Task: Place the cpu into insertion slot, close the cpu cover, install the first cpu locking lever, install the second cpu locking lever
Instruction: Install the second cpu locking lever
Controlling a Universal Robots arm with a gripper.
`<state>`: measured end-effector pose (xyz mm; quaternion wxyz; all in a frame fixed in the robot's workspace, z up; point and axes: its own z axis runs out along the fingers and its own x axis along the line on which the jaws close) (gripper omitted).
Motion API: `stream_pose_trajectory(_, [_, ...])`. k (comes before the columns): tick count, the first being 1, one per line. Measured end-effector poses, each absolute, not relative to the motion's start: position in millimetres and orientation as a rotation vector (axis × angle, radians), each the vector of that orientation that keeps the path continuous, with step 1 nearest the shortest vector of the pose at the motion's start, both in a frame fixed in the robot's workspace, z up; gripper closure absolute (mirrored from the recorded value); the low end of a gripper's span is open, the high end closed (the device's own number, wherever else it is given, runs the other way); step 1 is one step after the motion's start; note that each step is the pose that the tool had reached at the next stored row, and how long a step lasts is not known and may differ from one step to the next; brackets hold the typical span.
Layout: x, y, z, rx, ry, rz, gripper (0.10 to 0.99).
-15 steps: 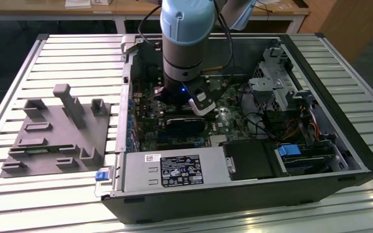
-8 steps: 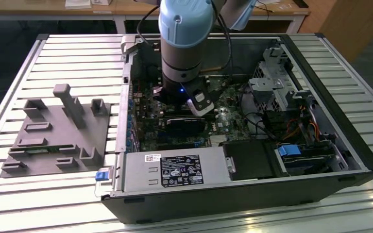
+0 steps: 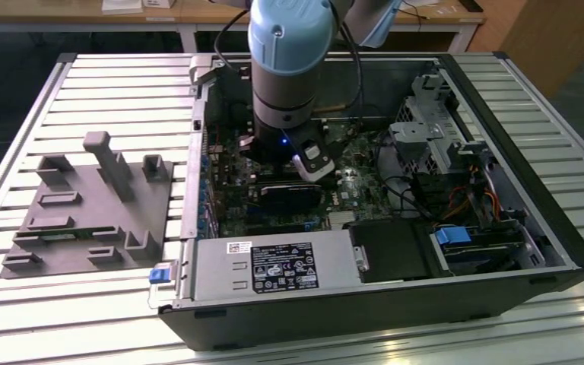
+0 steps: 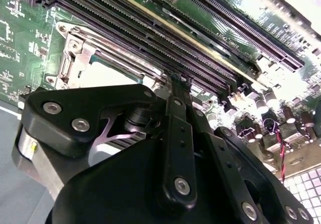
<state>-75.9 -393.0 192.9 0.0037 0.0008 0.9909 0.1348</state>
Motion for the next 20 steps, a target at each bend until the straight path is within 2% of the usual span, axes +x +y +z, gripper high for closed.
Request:
stream_pose_trajectory(11, [-77, -390, 193, 0.002, 3.106, 0.422, 0.98])
stream_pose_trajectory(20, [-77, -389, 208, 0.002, 3.106, 0.422, 0.98])
